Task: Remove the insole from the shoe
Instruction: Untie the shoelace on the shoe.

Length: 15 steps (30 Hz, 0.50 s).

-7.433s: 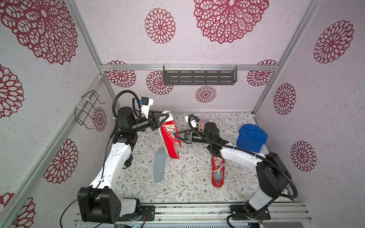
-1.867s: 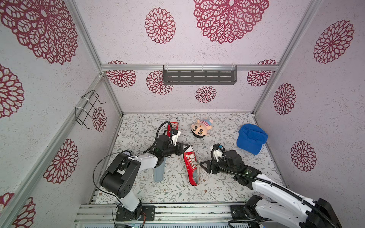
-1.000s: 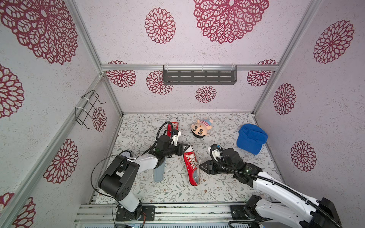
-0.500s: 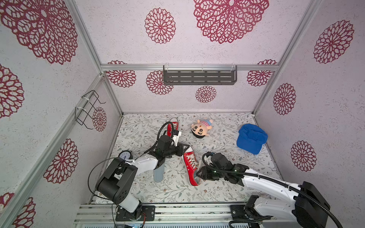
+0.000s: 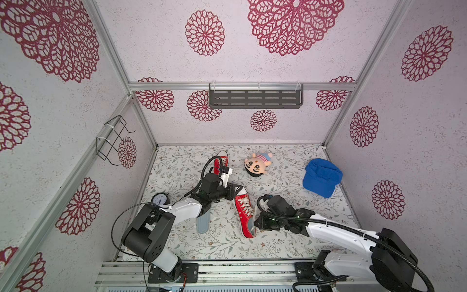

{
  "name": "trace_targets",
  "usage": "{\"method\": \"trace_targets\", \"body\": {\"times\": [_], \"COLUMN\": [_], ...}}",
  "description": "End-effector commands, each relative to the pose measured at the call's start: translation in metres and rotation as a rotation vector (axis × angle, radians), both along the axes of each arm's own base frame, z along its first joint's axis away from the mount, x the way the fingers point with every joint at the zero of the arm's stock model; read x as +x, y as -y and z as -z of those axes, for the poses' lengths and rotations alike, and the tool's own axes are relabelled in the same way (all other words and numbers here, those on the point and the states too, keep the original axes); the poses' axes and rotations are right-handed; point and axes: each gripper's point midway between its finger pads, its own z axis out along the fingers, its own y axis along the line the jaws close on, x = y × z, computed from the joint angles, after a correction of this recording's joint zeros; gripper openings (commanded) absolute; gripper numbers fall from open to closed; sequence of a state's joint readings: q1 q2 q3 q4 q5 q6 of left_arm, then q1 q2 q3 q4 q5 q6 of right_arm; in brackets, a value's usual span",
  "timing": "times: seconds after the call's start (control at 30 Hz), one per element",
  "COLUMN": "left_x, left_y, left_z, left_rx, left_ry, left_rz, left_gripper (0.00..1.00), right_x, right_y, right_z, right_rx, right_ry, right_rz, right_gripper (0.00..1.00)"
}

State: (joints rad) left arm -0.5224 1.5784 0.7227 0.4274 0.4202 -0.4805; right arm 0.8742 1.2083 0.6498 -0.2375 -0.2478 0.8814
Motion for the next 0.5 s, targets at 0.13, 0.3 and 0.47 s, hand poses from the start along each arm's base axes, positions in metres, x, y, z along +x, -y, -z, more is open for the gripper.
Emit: {"method": "trace_targets", "body": {"times": [0.13,0.3,0.47], "left_x": [0.006,0.007,0.006], "left_y": [-0.003,-0.006,-0.004], "left_z": [-0.024,-0.026,-0.024], "left_rx": [0.033,0.048,0.052], "left_ry": [0.119,0.139,0.137], "left_rz": [-0.015,-0.018,0.004], "left_gripper": [0.0,0.0,0.0], "right_x": [-0.003,0.001,0.027], "right_y": [0.037,0.09,0.167], "right_z": [-0.033,-0.049,-0.086], "right_rx": [-0.148,-0.273,-0.396], "right_ry": [0.091,0.136,0.26], "right_rz": [-0.004,0.07,0.297], "right_gripper": [0.0,0.0,0.0]}}
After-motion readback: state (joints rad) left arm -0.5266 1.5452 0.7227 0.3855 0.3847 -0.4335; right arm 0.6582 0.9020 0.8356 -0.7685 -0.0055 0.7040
